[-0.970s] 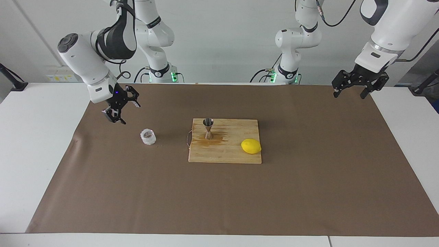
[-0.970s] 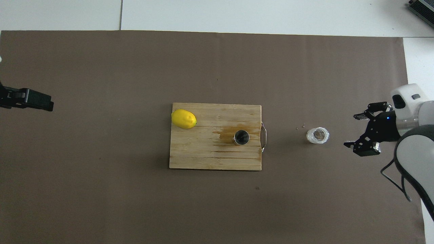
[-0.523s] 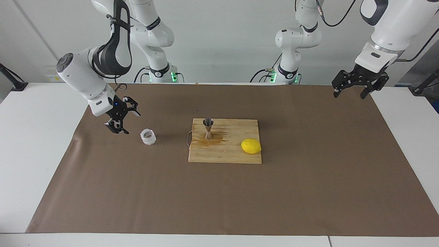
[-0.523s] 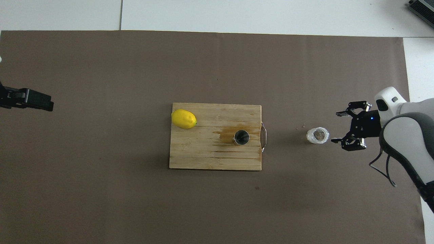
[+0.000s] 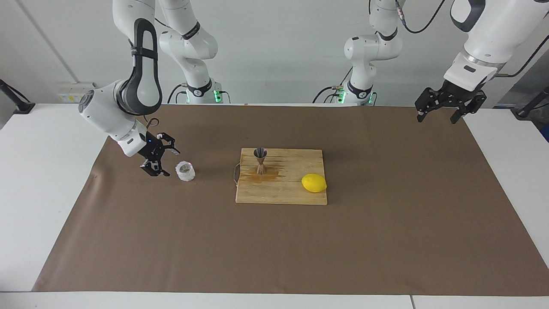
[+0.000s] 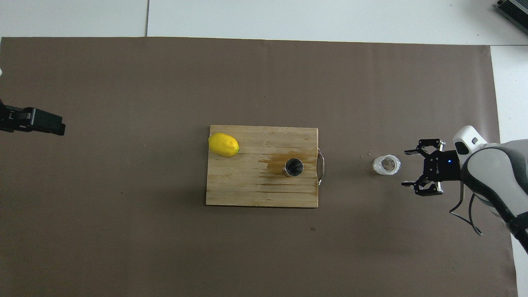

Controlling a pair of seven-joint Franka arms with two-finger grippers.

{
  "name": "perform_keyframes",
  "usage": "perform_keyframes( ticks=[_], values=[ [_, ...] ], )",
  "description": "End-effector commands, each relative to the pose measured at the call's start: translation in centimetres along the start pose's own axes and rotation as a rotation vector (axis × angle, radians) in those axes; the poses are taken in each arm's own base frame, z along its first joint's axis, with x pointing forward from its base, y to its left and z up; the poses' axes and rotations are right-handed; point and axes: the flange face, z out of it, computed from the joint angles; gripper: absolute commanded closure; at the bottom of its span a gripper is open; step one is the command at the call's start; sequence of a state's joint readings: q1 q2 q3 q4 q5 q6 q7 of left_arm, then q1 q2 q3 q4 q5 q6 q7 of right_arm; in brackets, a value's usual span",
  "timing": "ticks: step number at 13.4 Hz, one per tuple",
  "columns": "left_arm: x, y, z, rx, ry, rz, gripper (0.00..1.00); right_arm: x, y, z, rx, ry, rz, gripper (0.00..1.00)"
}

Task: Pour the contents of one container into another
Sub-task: 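Lower the open right gripper around the white cup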

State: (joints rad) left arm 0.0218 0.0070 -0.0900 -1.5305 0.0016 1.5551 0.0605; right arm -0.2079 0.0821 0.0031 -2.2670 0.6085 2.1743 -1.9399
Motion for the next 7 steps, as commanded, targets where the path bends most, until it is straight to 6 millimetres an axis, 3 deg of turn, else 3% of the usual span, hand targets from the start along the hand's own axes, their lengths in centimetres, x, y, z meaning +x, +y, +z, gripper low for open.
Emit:
perform_keyframes(
  ticks=[1,4,7],
  values=[
    [-1.0,-0.3,-0.3,-0.014,-0.005,-0.001,0.00,-1.0,-0.4,1.0,-0.018,0.029,-0.016,0.00],
    [-0.9,-0.3,-0.2,-0.015,-0.006,-0.001,0.00,-2.9,-0.2,3.1,-0.030,0.073,-0.035,0.00],
    [-0.9,-0.3,-0.2,-0.015,-0.006,-0.001,0.00,-2.8,0.2,4.6,-0.044,0.094,-0.028,0.00]
  ],
)
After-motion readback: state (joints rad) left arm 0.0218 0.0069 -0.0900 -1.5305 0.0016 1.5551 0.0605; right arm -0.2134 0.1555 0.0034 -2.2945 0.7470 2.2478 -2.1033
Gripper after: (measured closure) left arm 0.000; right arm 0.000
